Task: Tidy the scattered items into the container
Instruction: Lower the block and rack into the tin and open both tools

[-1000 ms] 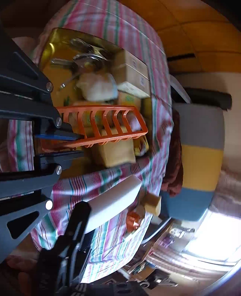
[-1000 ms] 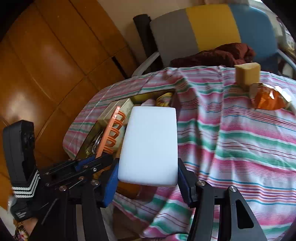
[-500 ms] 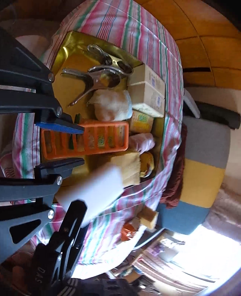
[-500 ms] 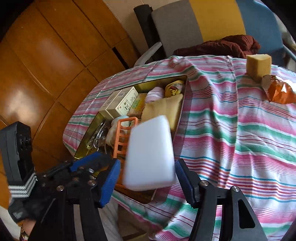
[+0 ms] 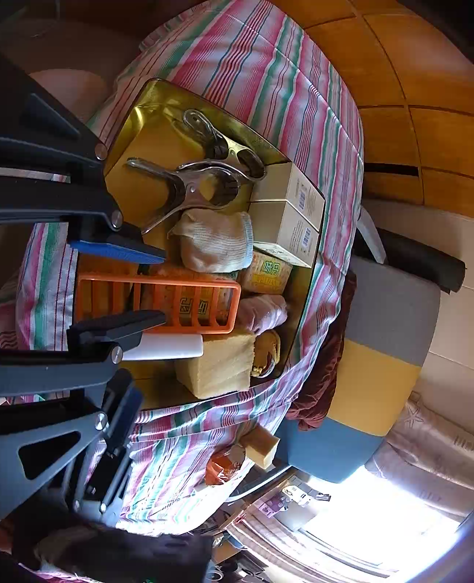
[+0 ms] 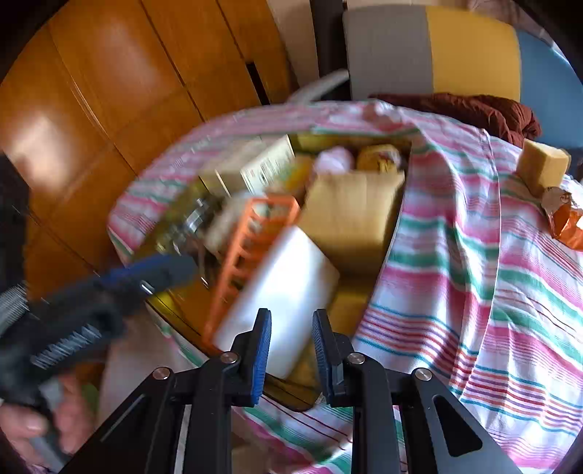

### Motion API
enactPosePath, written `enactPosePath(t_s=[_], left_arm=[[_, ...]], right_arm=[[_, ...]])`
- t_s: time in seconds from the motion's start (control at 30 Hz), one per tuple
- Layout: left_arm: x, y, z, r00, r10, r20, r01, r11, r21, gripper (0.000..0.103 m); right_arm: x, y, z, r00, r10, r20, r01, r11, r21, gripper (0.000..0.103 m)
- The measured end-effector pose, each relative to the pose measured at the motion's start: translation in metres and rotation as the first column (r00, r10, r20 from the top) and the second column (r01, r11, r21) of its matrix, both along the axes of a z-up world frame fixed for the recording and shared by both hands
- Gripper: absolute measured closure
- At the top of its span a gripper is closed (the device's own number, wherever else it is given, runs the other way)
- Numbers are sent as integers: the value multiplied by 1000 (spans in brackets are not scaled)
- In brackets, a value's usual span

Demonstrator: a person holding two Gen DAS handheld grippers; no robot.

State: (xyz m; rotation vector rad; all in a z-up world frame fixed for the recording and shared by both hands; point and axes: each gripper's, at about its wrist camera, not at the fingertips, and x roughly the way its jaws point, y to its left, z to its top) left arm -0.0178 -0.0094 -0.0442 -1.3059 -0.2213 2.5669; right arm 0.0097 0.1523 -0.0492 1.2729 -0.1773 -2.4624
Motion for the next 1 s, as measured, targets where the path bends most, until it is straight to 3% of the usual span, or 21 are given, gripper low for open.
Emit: enactPosePath(t_s=[0.17, 0.33, 0.5, 0.53, 0.6, 0.73, 0.87, 1.0], left_arm=[[-2, -6, -3, 998, 67, 4, -67, 998, 5, 78], [-4, -13, -5, 995, 103, 16, -103, 995, 4, 78], [-5, -10, -5, 996, 86, 18, -86, 996, 2, 78], [-5, -7, -6, 997, 80, 15, -80, 997, 3, 78], [-5, -1, -6, 998, 61, 18, -61, 998, 1, 78], [-3, 11, -9, 999, 22, 26, -22, 1000, -10, 78], [-3, 18, -13, 999, 7, 42, -6, 1000, -7, 78], [1, 24, -13, 999, -1, 37, 2, 1000, -19, 78]], right_arm=[[-13, -13, 7, 998, 57, -23, -57, 998, -1, 79], [-24, -35, -4, 994, 111, -2, -111, 989, 99, 79], [-10, -11, 0, 997, 63, -54, -47, 967, 250, 79], [-5, -3, 2, 997, 35, -74, -10, 948, 319, 79], [-3, 14, 4, 997, -12, -81, 40, 931, 364, 79], [-2, 47, 11, 995, -80, -61, 92, 965, 244, 79], [-4, 41, 18, 996, -46, -78, 63, 971, 232, 79], [-14, 7, 4, 998, 42, -51, -26, 960, 278, 79]])
